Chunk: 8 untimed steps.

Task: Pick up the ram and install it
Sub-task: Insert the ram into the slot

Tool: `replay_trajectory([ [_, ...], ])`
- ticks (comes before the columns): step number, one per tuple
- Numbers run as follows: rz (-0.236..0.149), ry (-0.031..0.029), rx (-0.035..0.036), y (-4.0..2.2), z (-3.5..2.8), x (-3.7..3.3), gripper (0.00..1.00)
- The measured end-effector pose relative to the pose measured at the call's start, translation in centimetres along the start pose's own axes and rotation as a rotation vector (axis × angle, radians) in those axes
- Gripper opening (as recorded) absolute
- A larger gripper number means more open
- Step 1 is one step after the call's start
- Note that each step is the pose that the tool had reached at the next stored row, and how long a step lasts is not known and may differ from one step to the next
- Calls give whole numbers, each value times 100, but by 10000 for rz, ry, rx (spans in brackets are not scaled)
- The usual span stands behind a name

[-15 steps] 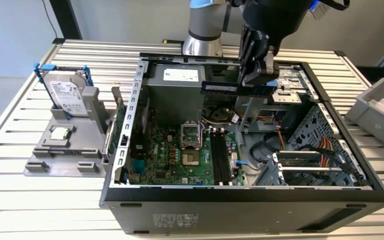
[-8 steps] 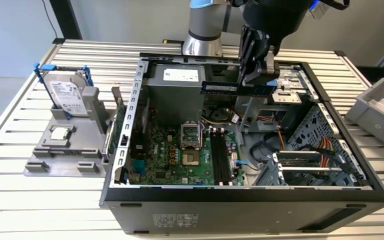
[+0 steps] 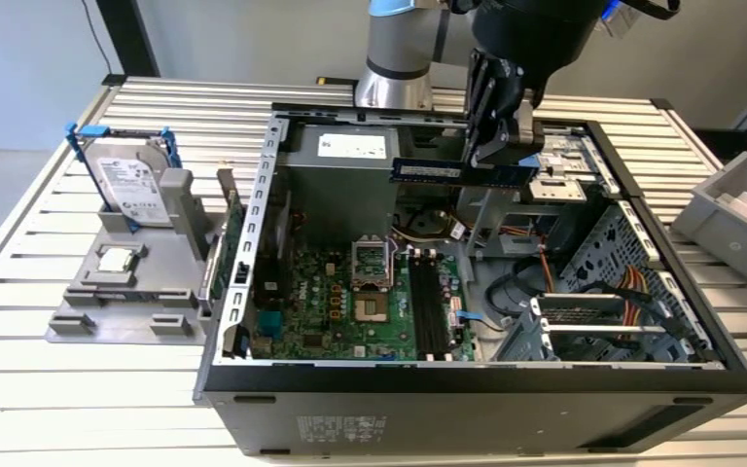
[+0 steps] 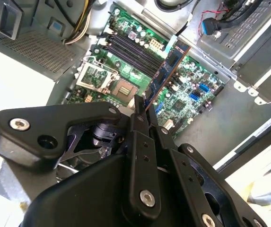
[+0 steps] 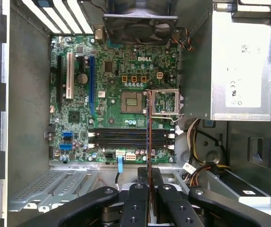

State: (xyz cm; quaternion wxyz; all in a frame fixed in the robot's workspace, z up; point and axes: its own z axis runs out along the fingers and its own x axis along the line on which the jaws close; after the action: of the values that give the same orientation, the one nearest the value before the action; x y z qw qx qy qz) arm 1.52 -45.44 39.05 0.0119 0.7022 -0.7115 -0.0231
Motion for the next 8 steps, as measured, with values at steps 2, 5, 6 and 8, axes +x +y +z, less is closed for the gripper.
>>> replay_trajectory([
  [2,0,-1,0,0,0,0,0],
  [5,39,-2,0,0,0,0,0],
  [6,73,-5,1,0,0,-1,0],
  [8,154,-8,2,0,0,-1,0],
])
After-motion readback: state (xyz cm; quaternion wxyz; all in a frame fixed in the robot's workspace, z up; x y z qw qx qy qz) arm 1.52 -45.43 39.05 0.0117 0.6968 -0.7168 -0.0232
